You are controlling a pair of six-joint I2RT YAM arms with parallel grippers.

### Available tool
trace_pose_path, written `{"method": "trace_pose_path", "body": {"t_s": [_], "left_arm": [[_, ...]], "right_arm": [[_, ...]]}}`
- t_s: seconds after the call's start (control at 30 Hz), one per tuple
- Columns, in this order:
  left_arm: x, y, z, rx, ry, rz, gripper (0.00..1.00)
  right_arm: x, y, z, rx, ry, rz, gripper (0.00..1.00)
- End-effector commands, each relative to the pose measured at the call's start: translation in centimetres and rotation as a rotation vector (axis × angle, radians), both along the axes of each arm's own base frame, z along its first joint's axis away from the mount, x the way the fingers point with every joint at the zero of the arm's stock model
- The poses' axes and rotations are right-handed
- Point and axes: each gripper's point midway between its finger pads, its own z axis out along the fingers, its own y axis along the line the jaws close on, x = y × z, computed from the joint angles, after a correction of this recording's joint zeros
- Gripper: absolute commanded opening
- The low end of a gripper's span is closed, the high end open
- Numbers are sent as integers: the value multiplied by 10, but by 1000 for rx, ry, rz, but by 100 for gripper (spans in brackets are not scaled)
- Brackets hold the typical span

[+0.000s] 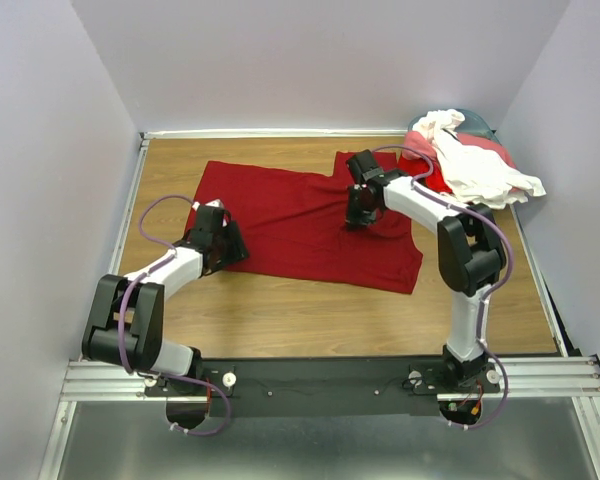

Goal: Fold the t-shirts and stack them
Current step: Fold the tshirt

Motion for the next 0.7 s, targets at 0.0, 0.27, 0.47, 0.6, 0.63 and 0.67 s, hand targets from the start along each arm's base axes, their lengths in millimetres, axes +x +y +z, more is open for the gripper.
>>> {"method": "trace_pose_path", "body": {"t_s": [0.0,0.27,0.47,0.6,0.63,0.67], "left_arm": [[-15,6,-8,27,35,3,68],[-22,10,-11,45,48,8,68],[-26,11,-11,46,52,8,68],[-21,9,2,34,26,10,68],[-19,8,6,30,15,9,68],[-16,7,12,25,4,9,68]], "right_arm": [[9,-7,-10,-85,6,10,1],[24,-2,-9,-96,-4,26,18],[42,2,10,-104,-50,22,63],[48,3,29,-94,-86,10,77],[47,2,34,-91,-95,6,78],[44,-1,41,-93,-106,1,79]]}}
